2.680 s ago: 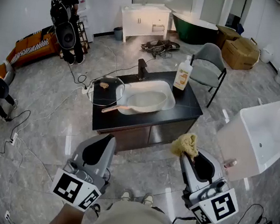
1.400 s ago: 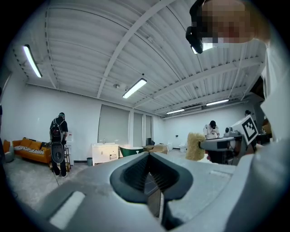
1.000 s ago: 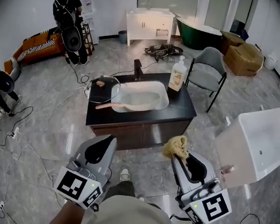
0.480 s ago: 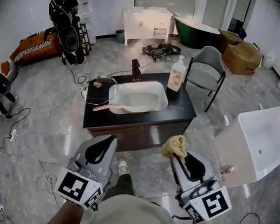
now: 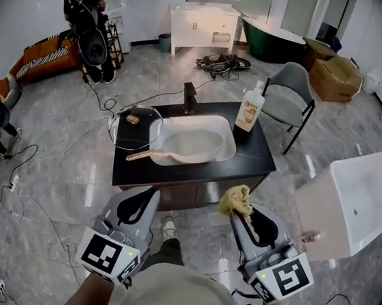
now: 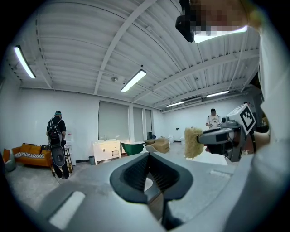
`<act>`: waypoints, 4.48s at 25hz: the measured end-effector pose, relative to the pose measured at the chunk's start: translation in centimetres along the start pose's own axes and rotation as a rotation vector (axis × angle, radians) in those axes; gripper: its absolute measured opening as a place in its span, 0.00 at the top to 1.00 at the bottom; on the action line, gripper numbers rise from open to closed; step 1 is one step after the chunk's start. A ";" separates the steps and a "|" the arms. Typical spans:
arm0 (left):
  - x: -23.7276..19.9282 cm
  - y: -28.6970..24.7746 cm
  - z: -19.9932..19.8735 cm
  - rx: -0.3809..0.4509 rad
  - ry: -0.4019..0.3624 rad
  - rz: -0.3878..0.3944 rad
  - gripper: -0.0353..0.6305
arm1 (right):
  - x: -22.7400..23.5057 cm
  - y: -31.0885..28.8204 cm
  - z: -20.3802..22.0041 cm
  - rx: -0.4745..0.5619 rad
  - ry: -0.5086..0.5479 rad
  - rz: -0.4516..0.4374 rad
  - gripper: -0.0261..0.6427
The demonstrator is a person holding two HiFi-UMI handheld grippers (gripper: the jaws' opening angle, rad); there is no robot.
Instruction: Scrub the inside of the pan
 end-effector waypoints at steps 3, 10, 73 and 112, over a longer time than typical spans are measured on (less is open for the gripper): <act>-2.8 -2.1 0.3 -0.017 0.007 0.001 0.94 | 1.0 -3.2 0.1 -0.014 0.000 -0.002 0.82; -9.5 -7.9 0.7 -0.089 0.002 0.022 0.94 | 4.1 -11.8 0.6 -0.059 -0.036 0.000 0.82; -27.2 -26.7 15.4 -0.702 -0.041 0.163 0.68 | 17.2 -42.0 12.8 -0.523 0.049 -0.348 0.82; -27.7 -33.0 34.3 -1.236 -0.212 0.329 0.56 | 12.8 -48.3 36.1 -1.143 0.380 -1.144 0.82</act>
Point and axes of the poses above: the fingertips, and each gripper's own axes: y backward along the fingers, x to its right, z out of its underside, the point moved 9 cm from there along y, backward along the fingers, and after that the axes turned 5 degrees about y, right-handed, at the moved point
